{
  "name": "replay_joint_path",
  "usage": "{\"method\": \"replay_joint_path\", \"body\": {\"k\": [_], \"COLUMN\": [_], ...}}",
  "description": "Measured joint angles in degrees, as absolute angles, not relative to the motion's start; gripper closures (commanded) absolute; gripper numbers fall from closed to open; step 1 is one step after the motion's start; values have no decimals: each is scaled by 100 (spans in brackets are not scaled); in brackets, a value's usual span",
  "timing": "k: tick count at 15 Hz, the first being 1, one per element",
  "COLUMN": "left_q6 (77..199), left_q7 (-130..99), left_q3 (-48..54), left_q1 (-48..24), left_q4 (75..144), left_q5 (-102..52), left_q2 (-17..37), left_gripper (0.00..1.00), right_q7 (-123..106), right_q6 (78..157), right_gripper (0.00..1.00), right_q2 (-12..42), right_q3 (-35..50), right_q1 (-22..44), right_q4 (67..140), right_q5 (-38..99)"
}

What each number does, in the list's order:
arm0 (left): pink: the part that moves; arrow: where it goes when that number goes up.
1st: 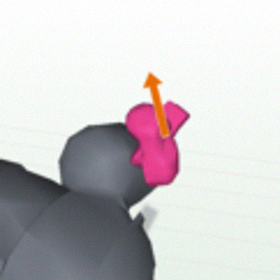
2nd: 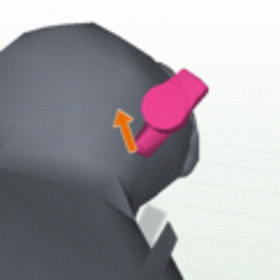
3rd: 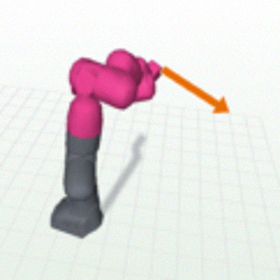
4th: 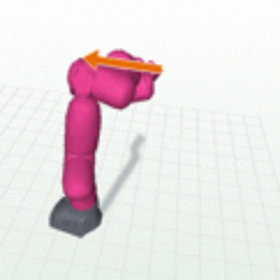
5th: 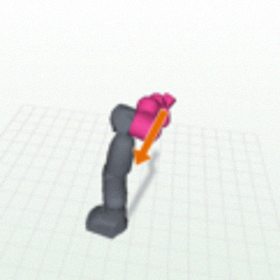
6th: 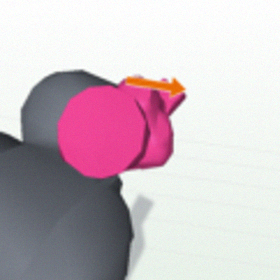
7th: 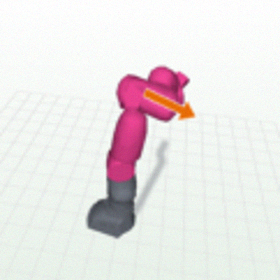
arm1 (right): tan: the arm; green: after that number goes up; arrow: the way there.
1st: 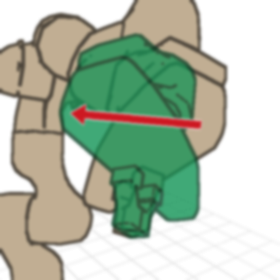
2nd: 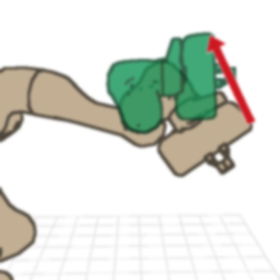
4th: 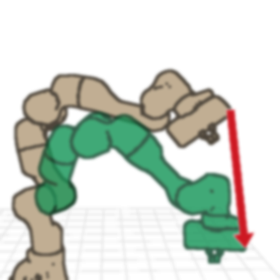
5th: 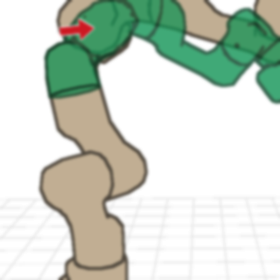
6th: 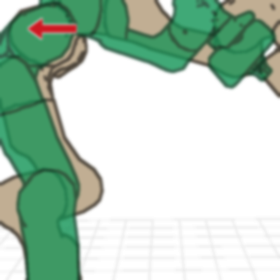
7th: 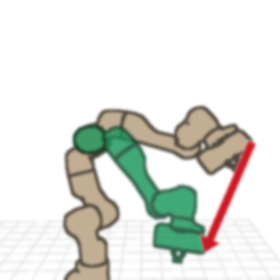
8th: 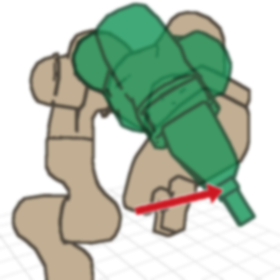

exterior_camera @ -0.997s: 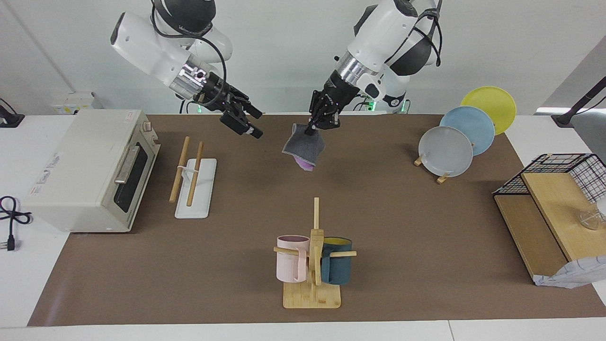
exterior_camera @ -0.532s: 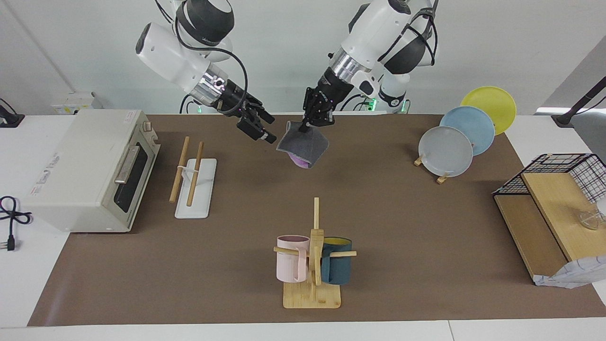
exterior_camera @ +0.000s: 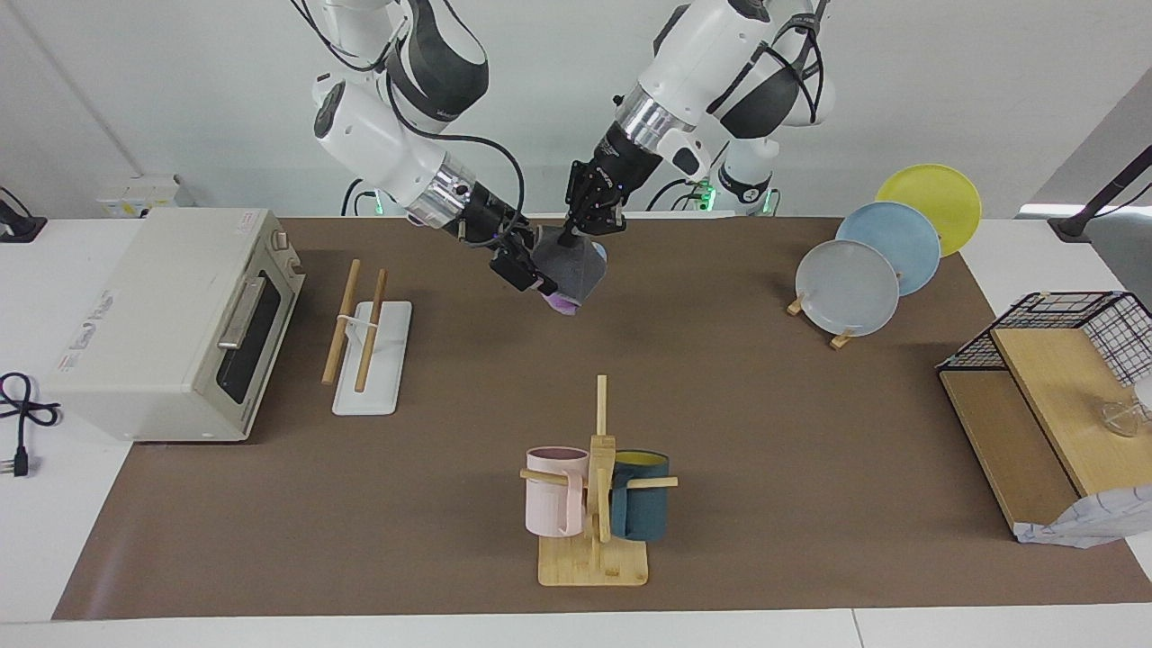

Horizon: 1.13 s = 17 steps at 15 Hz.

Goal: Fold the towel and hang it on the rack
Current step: 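Grasp the towel with the right gripper from the left gripper, then carry the towel with the right gripper while the left gripper withdraws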

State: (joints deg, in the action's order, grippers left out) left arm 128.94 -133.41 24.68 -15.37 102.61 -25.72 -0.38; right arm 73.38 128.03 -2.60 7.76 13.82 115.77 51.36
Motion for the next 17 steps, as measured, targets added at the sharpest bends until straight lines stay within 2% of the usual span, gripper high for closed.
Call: {"method": "replay_joint_path", "body": {"k": [1,11,12,13,17], "left_q6": [12895,12956,12963,12972,12984], "left_q7": [-13355,-13388,-13388,-13388,-13374], "left_q3": [2469,2469,2468,2468,2469], "left_q1": [-1546,-1579,-1587,-1599,-1627], "left_q4": [10262,10334,10351,10371,10439], "left_q5": [-2572,-2569,-2567,-2563,-2454], "left_q2": [-38,-48,-55,-64,-102], "left_gripper": [100,100,89,1,0], "right_q7": [7215,6889,6811,6706,5926], "right_q6": [12846,12964,12964,12964,12840], "right_gripper": [100,100,100,100,100], "right_q2": [-261,-259,-259,-259,-259], "right_q3": [777,775,775,774,754], "right_q1": [1390,1390,1390,1390,1378], "right_q4": [11575,11565,11565,11565,11568], "right_q5": [5280,5554,5554,5554,5387]}}
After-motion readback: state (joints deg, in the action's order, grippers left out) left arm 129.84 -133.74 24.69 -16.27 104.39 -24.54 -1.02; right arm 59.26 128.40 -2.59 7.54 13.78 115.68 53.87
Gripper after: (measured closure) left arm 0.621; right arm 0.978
